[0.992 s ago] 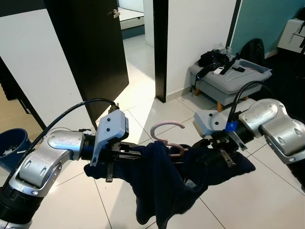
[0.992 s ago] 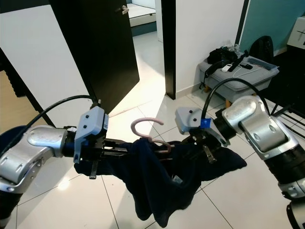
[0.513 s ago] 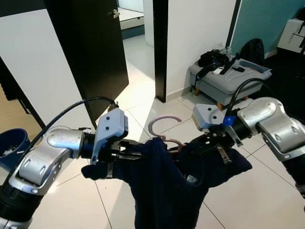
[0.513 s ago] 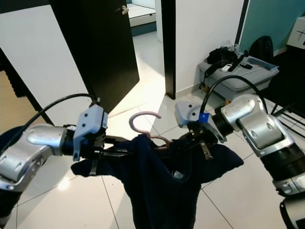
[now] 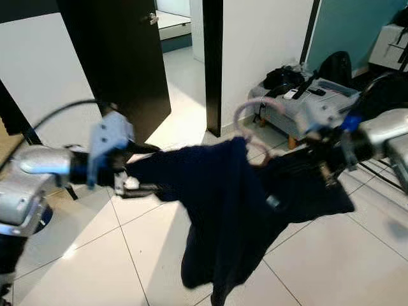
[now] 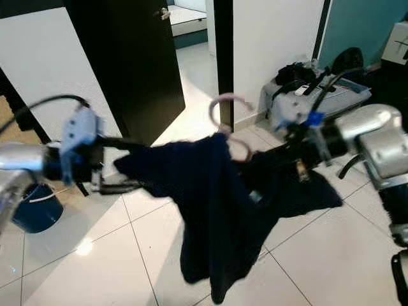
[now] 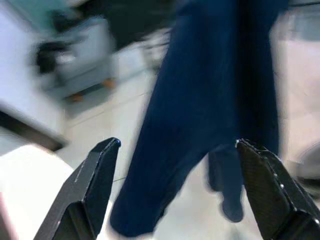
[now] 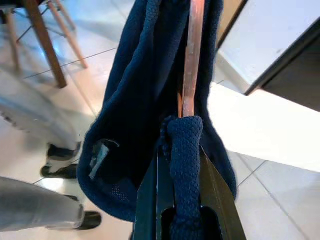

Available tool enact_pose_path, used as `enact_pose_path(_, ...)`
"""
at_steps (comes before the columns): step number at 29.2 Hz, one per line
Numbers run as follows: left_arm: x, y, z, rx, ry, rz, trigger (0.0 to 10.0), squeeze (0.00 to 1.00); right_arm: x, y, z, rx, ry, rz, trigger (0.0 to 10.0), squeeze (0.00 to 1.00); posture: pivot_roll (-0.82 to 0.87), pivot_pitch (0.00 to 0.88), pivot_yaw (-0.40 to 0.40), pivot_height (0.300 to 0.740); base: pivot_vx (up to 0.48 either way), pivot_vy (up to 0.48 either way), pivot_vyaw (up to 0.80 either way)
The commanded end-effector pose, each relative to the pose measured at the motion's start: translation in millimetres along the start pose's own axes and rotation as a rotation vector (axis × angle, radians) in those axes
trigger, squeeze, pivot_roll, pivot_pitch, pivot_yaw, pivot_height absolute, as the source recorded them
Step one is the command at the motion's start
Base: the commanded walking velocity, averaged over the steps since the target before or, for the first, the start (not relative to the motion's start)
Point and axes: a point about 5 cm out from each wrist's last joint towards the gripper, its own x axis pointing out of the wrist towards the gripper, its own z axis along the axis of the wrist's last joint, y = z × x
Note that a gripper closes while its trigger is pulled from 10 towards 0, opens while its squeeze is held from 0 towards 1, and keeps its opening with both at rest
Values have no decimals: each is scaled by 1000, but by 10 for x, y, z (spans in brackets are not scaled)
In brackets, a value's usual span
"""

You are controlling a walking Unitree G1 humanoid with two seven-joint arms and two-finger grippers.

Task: Hang hanger

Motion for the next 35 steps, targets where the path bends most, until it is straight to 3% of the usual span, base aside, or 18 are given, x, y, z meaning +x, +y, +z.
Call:
enact_pose_path(1,-129,131,45,33,14,83,10000,1000,-83,-45,67,-32,-24,-50,0,0,-70,0,69,740,0,0,0)
enact_pose_path(2,-188,204,54,25,-7,152,10000,843,-135,-65,75,-29,-37,-77,0,0,-68,0,71,740,0,0,0)
enact_pose_path(3,-188,204,54,25,-7,152,10000,843,-135,-65,75,-29,-37,-77,0,0,-68,0,71,740,0,0,0)
enact_pose_path(4,-219,232,61,-2,-49,204,10000,0,-186,-75,89,-27,-54,-97,0,0,-70,0,72,740,0,0,0)
enact_pose_path(8,-198,181,33,-51,-104,226,10000,0,-237,-73,120,-27,-85,-107,0,0,-70,0,72,740,0,0,0)
enact_pose_path(10,-87,58,-15,-83,-134,189,10000,0,-258,-45,156,-33,-105,-77,0,0,-76,0,71,740,0,0,0)
enact_pose_path(13,-31,12,-25,-84,-147,159,10000,0,-279,-27,163,-38,-106,-50,0,0,-76,0,71,740,0,0,0)
enact_pose_path(35,-97,17,-77,-34,-53,105,10000,0,-376,-11,223,-56,-112,-27,0,0,-75,0,72,740,0,0,0)
